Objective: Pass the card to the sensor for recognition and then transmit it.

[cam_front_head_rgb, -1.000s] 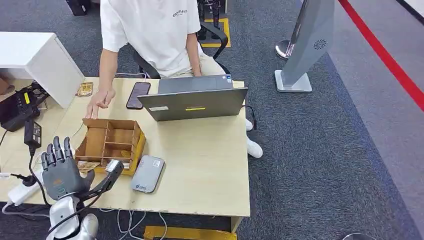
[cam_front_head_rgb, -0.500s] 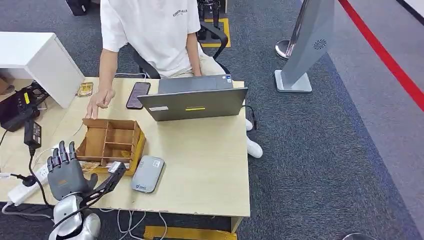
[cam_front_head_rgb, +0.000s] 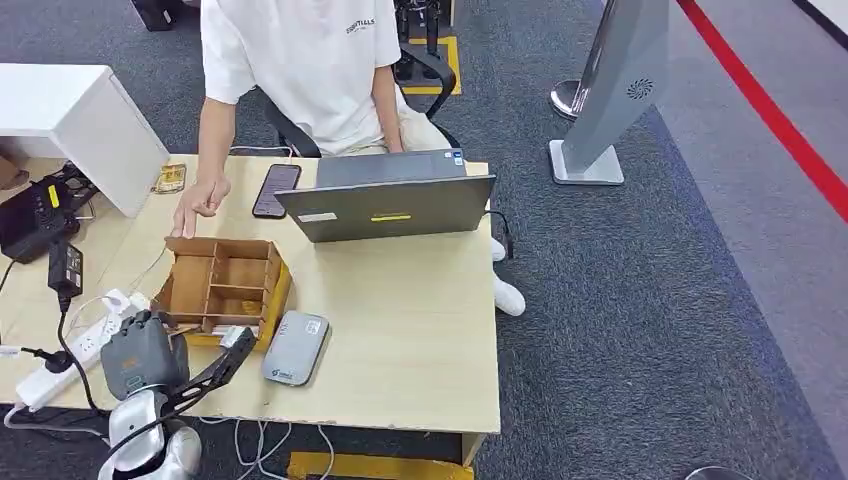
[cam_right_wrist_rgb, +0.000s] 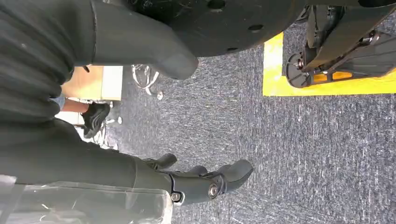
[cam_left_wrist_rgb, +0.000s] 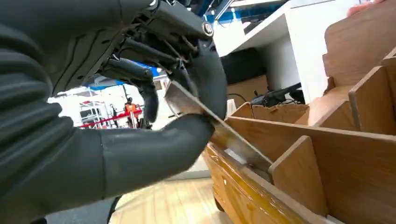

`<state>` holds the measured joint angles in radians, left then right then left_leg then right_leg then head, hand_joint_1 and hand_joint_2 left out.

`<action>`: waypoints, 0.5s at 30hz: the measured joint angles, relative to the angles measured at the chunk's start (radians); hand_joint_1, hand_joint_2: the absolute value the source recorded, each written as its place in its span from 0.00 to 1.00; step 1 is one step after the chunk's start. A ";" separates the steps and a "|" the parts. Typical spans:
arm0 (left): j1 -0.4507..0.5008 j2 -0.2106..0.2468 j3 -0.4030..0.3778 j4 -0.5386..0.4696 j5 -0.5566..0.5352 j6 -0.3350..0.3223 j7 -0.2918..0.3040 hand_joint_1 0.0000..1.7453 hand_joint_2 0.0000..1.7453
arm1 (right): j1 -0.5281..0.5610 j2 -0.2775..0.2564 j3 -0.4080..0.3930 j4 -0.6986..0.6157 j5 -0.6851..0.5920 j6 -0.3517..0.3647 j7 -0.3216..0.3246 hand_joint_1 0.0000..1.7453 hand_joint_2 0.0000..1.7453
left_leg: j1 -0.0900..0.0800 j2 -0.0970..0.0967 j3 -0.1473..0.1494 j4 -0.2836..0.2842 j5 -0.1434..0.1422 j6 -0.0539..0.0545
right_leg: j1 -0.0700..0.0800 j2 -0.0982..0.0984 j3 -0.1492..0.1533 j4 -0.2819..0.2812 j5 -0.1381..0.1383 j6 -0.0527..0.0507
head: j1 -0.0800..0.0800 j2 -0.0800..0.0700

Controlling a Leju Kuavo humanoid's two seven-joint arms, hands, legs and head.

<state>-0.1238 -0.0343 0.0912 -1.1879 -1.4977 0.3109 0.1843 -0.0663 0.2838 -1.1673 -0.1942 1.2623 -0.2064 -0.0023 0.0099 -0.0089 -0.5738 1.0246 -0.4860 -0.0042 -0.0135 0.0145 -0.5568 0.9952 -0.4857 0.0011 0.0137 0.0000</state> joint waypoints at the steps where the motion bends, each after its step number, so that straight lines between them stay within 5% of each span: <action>1: 0.000 0.000 -0.001 0.000 0.000 -0.001 0.000 1.00 1.00 | 0.000 0.000 0.000 0.000 0.000 0.000 0.000 0.00 1.00 | 0.000 0.000 0.000 0.000 0.000 0.000 | 0.000 0.000 0.000 0.000 0.000 0.000 | 0.000 0.000; 15: 0.000 0.003 -0.010 0.000 0.004 -0.011 -0.008 1.00 1.00 | 0.000 -0.001 0.000 0.000 0.000 0.000 0.000 0.00 1.00 | 0.000 0.000 0.000 0.000 0.000 0.000 | 0.000 0.000 0.000 0.000 0.000 0.000 | 0.000 0.000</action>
<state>-0.1242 -0.0317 0.0816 -1.1879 -1.4939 0.2998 0.1758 -0.0663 0.2827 -1.1673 -0.1942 1.2623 -0.2064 -0.0023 0.0098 -0.0091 -0.5737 1.0246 -0.4860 -0.0042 -0.0135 0.0142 -0.5565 0.9952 -0.4857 0.0011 0.0133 0.0000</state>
